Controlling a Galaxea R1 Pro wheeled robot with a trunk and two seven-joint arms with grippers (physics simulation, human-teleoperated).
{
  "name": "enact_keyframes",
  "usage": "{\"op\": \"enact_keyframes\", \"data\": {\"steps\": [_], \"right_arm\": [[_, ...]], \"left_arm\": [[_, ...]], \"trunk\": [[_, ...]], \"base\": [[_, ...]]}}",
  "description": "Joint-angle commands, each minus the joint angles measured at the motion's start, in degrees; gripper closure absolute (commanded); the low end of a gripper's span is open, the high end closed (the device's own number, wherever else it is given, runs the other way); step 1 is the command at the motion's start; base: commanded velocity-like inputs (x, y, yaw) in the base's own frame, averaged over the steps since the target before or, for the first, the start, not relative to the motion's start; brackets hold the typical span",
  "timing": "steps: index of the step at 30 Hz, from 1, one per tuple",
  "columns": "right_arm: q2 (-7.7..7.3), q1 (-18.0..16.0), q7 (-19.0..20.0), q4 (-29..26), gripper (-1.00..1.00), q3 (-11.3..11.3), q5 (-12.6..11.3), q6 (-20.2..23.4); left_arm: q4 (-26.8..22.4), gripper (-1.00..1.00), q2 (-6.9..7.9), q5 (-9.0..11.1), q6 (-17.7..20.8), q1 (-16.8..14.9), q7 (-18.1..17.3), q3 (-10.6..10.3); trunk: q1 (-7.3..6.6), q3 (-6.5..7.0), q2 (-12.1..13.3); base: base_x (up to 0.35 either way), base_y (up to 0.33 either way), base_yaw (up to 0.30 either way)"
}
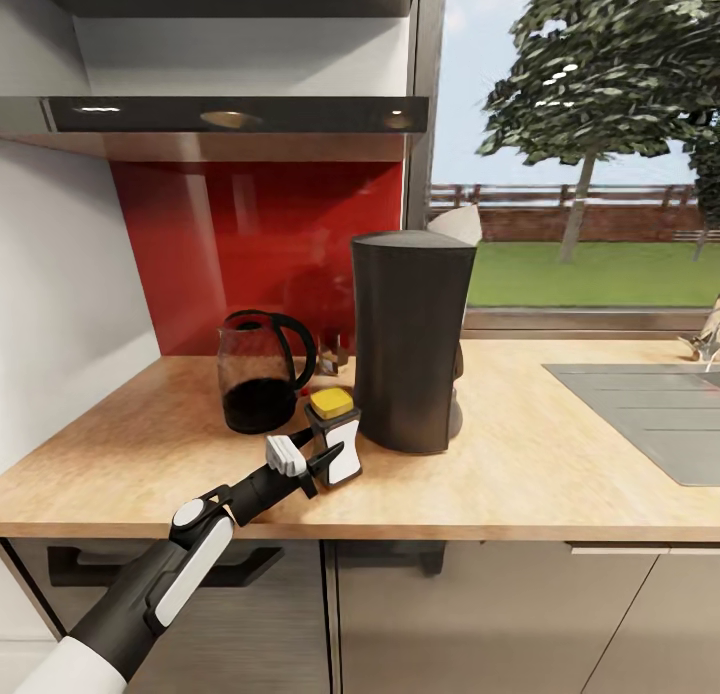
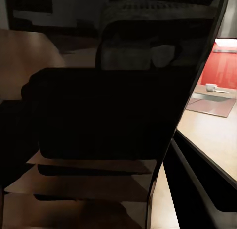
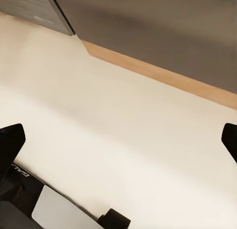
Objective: Set up a coffee station on the kitchen countertop: keep the coffee maker on the countertop, move the bottle of coffee from the kitchen shelf to the counter next to the coffee maker, place a paper coffee filter on top of the coffee maker, put the saucer next to the coffee maker with the coffee cup on the saucer, and place the electric kettle next to the coffee maker.
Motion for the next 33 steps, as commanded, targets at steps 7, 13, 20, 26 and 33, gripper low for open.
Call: {"op": "enact_keyframes", "data": {"steps": [7,13,20,26,33], "right_arm": [[-0.03,-0.1,0.2,0.0,-1.00,0.4,-0.6,-0.2],[-0.05,-0.1,0.2,0.0,-1.00,0.4,-0.6,-0.1],[-0.04,0.0,0.2,0.0,-1.00,0.4,-0.6,-0.1],[-0.04,0.0,0.2,0.0,-1.00,0.4,-0.6,-0.1],[-0.04,0.0,0.2,0.0,-1.00,0.4,-0.6,-0.2]], "left_arm": [[0.1,1.00,0.08,-0.1,-0.3,0.0,0.0,-0.2],[0.1,1.00,0.07,-0.1,-0.3,0.0,0.0,-0.2],[0.1,1.00,0.08,-0.1,-0.2,0.0,-0.1,-0.2],[0.2,1.00,0.06,-0.1,-0.2,0.0,-0.1,-0.2],[0.2,-1.00,0.06,-0.1,-0.2,0.0,-0.1,-0.2]], "trunk": [[0.00,-0.06,0.0],[0.00,-0.06,0.0],[0.00,-0.06,0.0],[0.00,-0.06,0.0],[0.00,-0.06,0.0]], "base": [[0.000,0.000,0.000],[0.000,0.000,0.000],[0.000,0.000,0.000],[0.000,0.000,0.000],[0.000,0.000,0.000]]}}
